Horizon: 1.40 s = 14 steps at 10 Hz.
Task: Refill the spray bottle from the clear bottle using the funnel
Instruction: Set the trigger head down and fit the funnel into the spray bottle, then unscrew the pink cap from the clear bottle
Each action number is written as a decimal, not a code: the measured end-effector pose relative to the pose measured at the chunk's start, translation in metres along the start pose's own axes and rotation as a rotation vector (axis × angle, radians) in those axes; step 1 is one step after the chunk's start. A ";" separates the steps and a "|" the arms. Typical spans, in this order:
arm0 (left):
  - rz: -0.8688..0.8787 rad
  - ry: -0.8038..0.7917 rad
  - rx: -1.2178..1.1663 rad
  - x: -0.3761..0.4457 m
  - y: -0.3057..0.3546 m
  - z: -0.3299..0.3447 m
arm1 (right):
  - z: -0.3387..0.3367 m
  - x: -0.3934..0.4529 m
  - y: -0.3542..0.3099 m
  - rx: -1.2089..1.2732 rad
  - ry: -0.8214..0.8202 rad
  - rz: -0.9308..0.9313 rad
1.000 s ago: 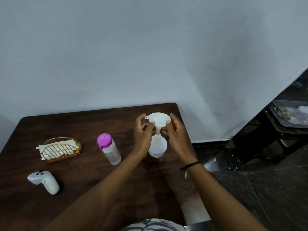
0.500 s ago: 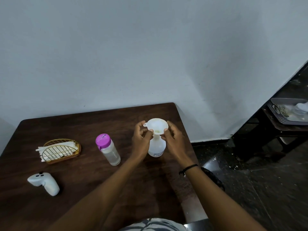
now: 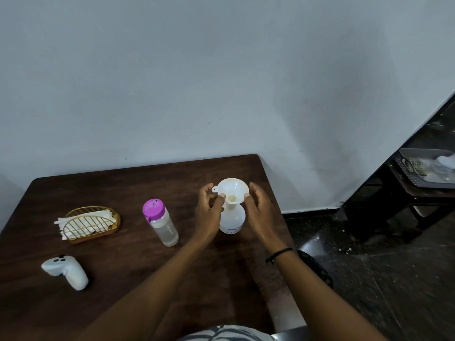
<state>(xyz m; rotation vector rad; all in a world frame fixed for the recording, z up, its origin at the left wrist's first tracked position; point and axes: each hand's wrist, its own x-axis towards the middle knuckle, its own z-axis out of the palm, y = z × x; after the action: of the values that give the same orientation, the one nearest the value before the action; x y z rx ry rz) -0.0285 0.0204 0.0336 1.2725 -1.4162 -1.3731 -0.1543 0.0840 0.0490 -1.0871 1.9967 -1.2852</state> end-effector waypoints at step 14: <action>-0.018 0.178 0.374 -0.019 -0.031 -0.147 | 0.152 -0.018 -0.090 -0.370 -0.389 -0.513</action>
<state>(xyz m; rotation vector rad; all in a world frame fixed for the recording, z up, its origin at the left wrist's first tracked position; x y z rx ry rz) 0.1218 0.0101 0.0228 1.6053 -1.5850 -1.0045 0.0030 0.0047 0.0685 -1.9555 1.7479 -0.8378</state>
